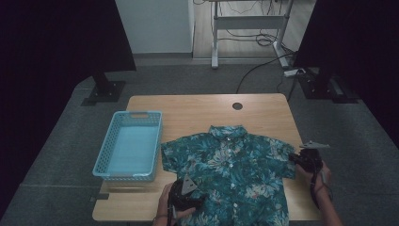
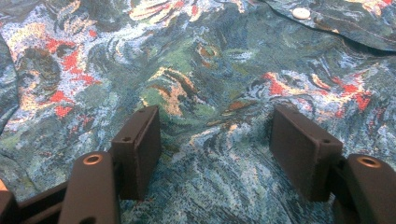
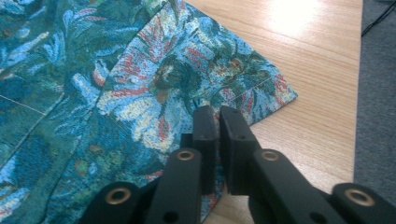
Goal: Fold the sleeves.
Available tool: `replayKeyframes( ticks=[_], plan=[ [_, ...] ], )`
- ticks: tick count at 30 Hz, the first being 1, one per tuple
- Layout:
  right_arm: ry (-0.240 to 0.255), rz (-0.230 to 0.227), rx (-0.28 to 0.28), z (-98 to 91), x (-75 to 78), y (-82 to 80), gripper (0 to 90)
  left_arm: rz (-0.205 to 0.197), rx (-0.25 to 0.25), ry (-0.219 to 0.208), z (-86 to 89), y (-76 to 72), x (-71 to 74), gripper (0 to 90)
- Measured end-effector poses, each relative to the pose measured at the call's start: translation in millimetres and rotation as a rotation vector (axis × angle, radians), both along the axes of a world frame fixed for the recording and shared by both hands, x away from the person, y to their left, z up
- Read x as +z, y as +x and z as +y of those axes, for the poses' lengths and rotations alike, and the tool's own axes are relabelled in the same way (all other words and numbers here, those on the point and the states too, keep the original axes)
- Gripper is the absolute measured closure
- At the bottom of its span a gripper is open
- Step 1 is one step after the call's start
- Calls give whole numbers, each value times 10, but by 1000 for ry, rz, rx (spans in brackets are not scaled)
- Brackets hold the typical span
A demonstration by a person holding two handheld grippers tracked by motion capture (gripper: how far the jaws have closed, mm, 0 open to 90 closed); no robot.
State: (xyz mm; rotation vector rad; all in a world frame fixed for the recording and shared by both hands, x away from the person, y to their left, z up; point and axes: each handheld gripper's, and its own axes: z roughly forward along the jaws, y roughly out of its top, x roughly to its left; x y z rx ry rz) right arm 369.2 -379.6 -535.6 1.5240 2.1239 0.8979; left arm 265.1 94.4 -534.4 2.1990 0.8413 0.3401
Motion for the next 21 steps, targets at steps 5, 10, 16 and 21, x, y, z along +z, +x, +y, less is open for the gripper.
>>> replayKeyframes(
  ticks=[5,10,16,21],
  plan=[
    [31,-7,-8,-21,-16,-2,874,0,0,0,0,0,0,337],
    [29,-19,-10,-13,-22,-19,875,0,0,0,0,1,0,336],
    [60,-50,1,18,43,-73,879,0,-1,0,0,0,0,336],
    [68,-83,27,79,175,-142,881,0,-1,0,-1,0,0,336]
  ],
)
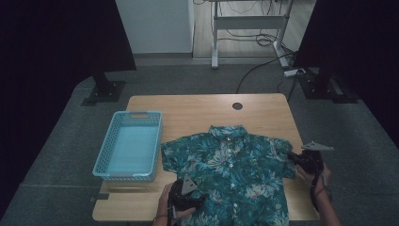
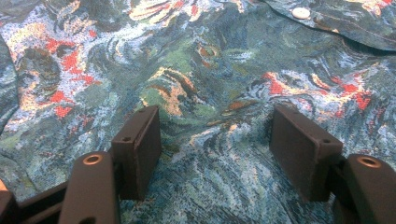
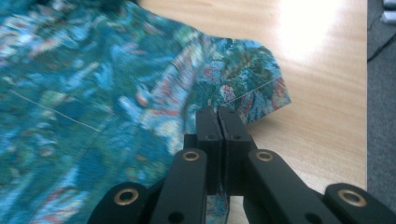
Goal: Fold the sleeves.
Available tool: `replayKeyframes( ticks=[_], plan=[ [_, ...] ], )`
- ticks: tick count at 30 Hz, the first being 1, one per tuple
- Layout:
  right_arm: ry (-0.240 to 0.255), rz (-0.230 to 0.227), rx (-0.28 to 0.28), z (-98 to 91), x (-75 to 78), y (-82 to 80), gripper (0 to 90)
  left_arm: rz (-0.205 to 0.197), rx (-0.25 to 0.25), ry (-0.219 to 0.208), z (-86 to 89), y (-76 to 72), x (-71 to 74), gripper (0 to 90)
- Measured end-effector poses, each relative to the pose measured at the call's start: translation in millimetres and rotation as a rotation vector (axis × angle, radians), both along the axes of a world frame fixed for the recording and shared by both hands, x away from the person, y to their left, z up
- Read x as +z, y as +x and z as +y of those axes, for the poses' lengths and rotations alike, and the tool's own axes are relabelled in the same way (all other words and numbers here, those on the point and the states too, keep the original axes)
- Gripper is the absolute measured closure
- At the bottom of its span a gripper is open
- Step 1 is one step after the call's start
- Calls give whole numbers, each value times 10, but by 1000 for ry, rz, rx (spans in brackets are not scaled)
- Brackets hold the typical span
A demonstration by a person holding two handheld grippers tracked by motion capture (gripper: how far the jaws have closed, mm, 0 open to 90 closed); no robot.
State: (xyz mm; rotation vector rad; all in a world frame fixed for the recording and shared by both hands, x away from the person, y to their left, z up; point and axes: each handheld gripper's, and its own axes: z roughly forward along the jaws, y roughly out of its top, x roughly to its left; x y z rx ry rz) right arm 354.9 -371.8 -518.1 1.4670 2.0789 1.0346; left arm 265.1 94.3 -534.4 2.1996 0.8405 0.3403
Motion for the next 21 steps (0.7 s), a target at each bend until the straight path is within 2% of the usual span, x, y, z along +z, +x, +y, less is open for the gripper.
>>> replayKeyframes(
  ticks=[7,16,21],
  plan=[
    [-21,-40,44,157,200,-24,881,0,0,0,0,0,0,336],
    [-70,-61,90,424,344,12,881,0,0,0,0,0,0,336],
    [-105,-58,118,600,367,66,881,0,0,0,0,0,0,336]
  ],
)
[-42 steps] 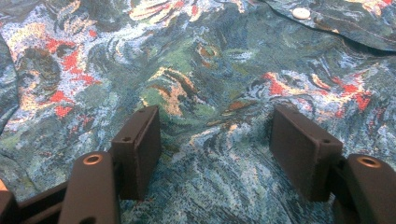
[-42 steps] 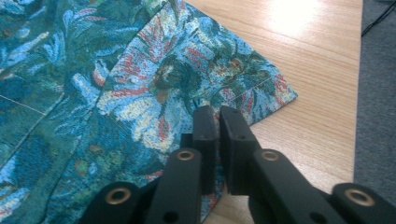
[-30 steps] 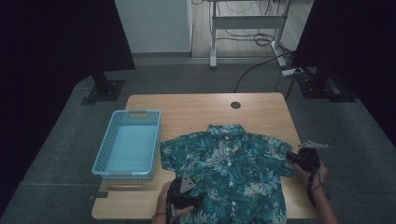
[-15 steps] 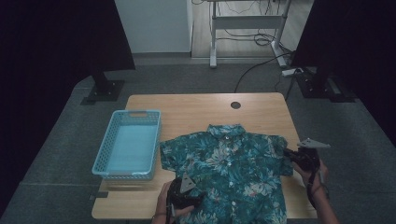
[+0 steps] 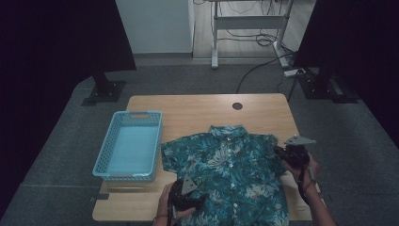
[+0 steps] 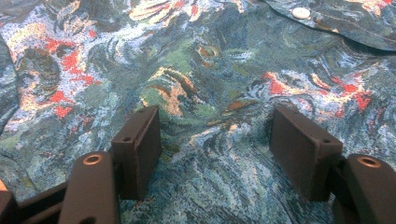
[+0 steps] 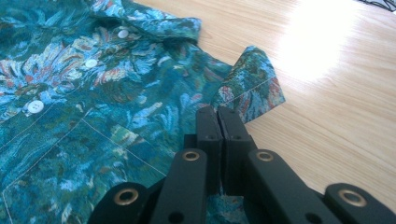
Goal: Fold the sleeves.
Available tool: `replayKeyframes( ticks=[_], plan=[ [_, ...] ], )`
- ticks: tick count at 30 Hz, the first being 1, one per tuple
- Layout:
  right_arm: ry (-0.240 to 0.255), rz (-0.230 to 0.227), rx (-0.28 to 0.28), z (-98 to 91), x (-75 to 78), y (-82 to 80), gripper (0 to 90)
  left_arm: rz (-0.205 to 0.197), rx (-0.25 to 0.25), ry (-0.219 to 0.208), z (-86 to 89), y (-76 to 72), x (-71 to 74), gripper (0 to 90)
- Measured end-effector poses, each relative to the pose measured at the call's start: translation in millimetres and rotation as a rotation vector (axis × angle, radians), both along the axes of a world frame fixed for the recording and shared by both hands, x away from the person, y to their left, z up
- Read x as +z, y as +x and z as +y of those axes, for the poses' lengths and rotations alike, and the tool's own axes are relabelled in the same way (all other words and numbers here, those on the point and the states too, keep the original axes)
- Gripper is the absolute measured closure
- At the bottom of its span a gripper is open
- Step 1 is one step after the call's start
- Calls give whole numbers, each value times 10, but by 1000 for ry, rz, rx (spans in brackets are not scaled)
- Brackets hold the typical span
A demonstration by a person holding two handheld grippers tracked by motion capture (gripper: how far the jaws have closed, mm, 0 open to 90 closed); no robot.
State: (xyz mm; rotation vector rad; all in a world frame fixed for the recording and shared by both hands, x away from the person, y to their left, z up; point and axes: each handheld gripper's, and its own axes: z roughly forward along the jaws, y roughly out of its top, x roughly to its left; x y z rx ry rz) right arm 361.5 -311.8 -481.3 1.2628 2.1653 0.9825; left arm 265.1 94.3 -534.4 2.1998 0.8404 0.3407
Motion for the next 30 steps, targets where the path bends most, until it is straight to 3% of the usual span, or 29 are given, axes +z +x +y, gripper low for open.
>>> replayKeyframes(
  ticks=[23,30],
  plan=[
    [-90,46,47,512,-138,154,873,0,0,0,0,0,0,336],
    [-110,109,64,642,-324,250,846,-1,0,-1,-1,0,-1,336]
  ],
)
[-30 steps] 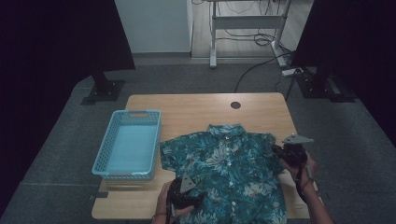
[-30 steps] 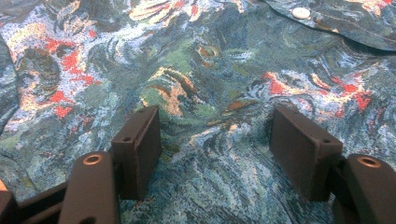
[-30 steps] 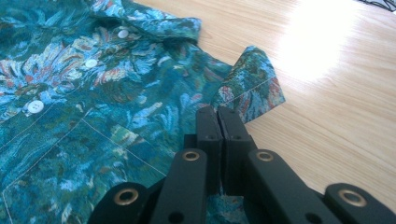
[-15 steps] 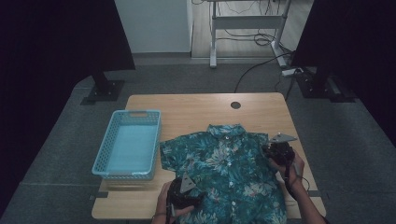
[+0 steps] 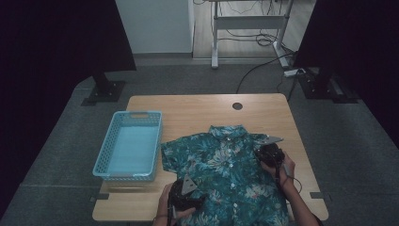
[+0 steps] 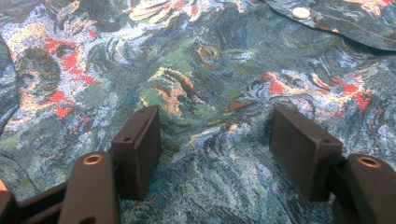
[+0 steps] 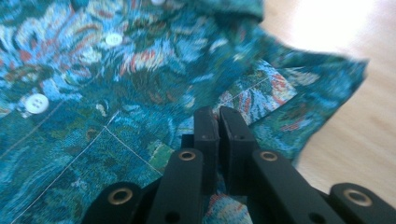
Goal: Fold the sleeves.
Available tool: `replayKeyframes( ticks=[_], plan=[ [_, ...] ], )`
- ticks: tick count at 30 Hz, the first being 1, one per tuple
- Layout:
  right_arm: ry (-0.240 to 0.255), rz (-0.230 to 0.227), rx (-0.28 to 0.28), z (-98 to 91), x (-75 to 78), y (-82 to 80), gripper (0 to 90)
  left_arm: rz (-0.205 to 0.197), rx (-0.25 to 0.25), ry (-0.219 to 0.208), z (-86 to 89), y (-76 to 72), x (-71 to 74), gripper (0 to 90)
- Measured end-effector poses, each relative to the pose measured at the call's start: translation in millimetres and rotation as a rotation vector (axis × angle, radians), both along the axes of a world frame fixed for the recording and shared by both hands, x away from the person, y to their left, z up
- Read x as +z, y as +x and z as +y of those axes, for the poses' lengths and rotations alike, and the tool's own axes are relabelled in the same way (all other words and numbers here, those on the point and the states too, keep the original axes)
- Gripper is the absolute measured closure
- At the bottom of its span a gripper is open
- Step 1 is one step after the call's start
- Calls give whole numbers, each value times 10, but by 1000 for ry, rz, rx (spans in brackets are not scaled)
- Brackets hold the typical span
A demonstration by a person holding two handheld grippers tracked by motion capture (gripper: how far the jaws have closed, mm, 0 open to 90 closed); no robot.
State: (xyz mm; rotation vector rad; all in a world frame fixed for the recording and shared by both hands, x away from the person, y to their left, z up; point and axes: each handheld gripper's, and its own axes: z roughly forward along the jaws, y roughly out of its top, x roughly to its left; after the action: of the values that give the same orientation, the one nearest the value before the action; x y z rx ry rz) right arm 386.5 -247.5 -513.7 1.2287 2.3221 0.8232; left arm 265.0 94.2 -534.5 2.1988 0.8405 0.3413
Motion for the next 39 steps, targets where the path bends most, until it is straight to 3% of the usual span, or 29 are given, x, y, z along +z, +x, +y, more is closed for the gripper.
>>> replayKeyframes(
  ticks=[3,7,12,17,22,27,34,39],
  plan=[
    [-6,13,-4,25,-67,11,808,1,0,1,0,0,1,336],
    [21,25,16,10,-76,-3,666,1,0,0,0,0,1,336],
    [79,-12,-15,-99,33,-98,502,0,0,1,0,0,1,336],
    [119,-41,-36,-287,156,-217,438,0,-1,1,0,0,1,336],
    [149,-32,-48,-491,170,-351,414,0,0,1,0,0,1,336],
    [169,-10,-38,-605,112,-469,439,0,-1,1,0,0,1,336],
    [131,-10,0,-559,69,-584,777,0,0,1,0,0,1,336],
    [105,-10,51,-412,85,-669,827,0,0,1,0,0,0,336]
  ],
)
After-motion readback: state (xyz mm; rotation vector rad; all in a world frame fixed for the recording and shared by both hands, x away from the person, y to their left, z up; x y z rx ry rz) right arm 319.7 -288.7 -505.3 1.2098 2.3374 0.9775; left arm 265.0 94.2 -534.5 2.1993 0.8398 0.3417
